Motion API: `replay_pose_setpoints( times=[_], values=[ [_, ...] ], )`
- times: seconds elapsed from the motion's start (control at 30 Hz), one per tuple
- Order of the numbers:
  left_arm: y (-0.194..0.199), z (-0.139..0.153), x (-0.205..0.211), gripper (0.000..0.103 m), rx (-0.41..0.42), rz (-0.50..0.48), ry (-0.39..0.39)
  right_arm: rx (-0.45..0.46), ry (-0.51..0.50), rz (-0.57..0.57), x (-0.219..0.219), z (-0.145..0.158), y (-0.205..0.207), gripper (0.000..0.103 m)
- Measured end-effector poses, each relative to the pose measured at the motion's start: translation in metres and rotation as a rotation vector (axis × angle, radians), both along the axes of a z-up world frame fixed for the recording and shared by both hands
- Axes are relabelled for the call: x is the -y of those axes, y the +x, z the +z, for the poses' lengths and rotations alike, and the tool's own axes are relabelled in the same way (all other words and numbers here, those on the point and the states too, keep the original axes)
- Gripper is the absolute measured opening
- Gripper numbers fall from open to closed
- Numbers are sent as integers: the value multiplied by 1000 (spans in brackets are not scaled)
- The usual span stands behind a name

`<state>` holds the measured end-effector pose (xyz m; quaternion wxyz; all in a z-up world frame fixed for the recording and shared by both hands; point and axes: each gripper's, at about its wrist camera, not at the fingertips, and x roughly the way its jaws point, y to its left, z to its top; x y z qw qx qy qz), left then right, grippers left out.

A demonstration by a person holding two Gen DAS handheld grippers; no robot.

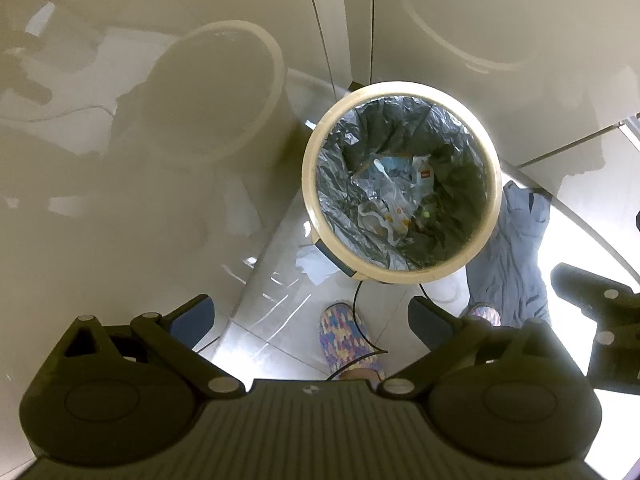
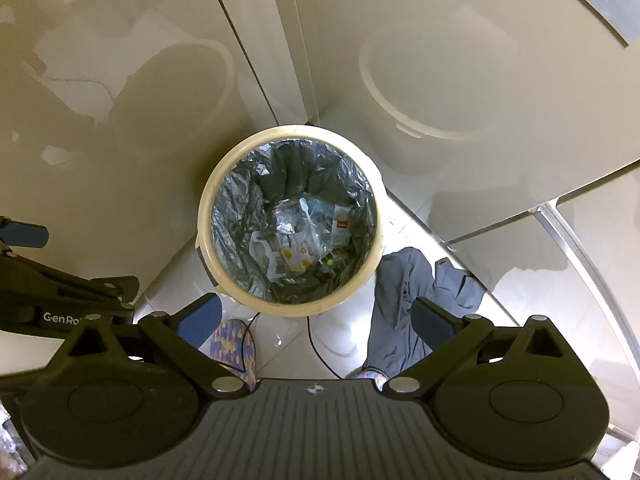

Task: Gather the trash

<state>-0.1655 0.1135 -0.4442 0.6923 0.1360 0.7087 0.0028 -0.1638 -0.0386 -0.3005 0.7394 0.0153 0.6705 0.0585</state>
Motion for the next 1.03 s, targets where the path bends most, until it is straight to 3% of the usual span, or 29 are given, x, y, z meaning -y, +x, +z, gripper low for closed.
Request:
replay_pose_setpoints(
  times=[1.03],
  values=[
    [3, 20, 8, 103, 76, -5, -13, 27, 17, -11, -2, 12, 3, 101]
  ],
)
